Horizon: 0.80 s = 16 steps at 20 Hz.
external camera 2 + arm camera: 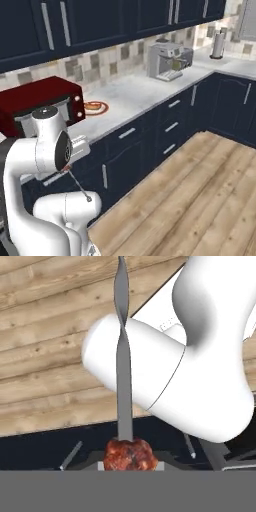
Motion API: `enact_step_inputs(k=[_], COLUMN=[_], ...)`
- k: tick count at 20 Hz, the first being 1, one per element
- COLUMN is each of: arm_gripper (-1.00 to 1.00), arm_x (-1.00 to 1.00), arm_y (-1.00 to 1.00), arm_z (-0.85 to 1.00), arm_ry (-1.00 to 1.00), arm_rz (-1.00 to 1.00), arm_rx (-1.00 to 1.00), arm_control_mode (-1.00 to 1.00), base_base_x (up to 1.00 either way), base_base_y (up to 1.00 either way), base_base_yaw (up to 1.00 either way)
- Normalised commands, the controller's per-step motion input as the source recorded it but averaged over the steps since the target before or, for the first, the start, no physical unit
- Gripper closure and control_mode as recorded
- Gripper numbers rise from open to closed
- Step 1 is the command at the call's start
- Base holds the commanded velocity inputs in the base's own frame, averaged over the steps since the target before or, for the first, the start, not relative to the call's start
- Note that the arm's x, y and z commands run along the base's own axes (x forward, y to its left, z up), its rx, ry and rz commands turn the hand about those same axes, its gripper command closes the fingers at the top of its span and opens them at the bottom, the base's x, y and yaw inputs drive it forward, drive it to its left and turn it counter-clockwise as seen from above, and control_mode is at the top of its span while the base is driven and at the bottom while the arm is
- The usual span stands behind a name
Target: Place the cold items (mushroom and broccoli) from the fridge in one tupperware on the dining counter. Place the warm items (kebab skewer and hot dog) in the stove area in another tupperware.
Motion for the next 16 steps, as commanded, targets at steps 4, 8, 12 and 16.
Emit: enact_step_inputs(k=[4,8,12,16], arm_gripper=[1.00,1.00,1.00,1.00], arm_x=[0.00,0.00,0.00,0.00], arm_y=[0.00,0.00,0.00,0.00], arm_z=[0.00,0.00,0.00,0.00], arm_ry=[0.00,0.00,0.00,0.00], arm_rz=[0.00,0.00,0.00,0.00], arm_rx=[0.00,0.00,0.00,0.00], arm_control_mode=[1.00,1.00,1.00,1.00], base_base_x=[0.99,1.00,1.00,1.00], base_base_y=[-0.44,-0.29,-0.27,-0.18], base_base_yaw=[-0.55,-0.58,-0.56,-0.53])
